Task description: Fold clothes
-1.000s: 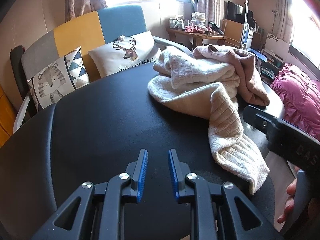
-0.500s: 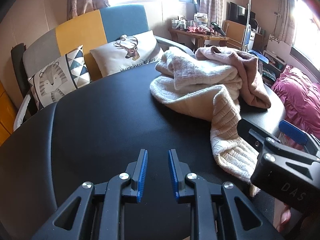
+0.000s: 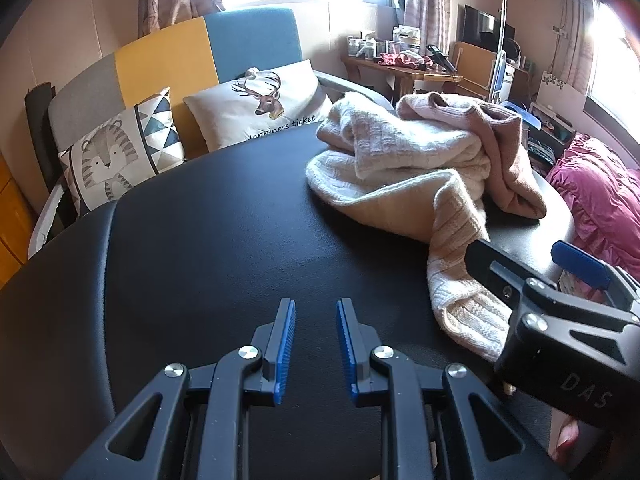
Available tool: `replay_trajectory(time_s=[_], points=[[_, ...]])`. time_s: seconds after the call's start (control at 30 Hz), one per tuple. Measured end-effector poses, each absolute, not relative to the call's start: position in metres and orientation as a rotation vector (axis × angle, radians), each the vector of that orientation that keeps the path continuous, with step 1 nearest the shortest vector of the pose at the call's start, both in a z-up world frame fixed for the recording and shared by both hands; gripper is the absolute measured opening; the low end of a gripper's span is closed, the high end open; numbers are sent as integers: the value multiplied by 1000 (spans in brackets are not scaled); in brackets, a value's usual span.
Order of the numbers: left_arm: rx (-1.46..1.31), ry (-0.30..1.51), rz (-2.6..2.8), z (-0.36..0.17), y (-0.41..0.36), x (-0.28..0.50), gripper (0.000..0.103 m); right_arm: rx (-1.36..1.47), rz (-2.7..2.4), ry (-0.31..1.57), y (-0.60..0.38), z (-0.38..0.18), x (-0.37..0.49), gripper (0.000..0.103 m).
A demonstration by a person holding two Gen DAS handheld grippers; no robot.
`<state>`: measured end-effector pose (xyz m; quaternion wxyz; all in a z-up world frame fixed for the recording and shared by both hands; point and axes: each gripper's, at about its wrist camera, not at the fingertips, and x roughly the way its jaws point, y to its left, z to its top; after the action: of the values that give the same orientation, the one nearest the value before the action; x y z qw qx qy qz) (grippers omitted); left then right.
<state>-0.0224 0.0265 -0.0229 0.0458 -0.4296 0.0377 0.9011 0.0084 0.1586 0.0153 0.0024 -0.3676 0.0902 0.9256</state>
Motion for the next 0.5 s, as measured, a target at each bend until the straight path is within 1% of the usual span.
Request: replay_trajectory(time_s=[0.2,0.37,0.5], points=[[-1320,110,2753,-25,23,-24,21,-1114,2897,238,161,15,2,103],[-1338,103,2749,-27,20,-29,21,-1135,2931,169,160,14,-10,103],[-1347,129,2745,-28,20,-34,21,-1145,2929,165,164,11,-19,103]])
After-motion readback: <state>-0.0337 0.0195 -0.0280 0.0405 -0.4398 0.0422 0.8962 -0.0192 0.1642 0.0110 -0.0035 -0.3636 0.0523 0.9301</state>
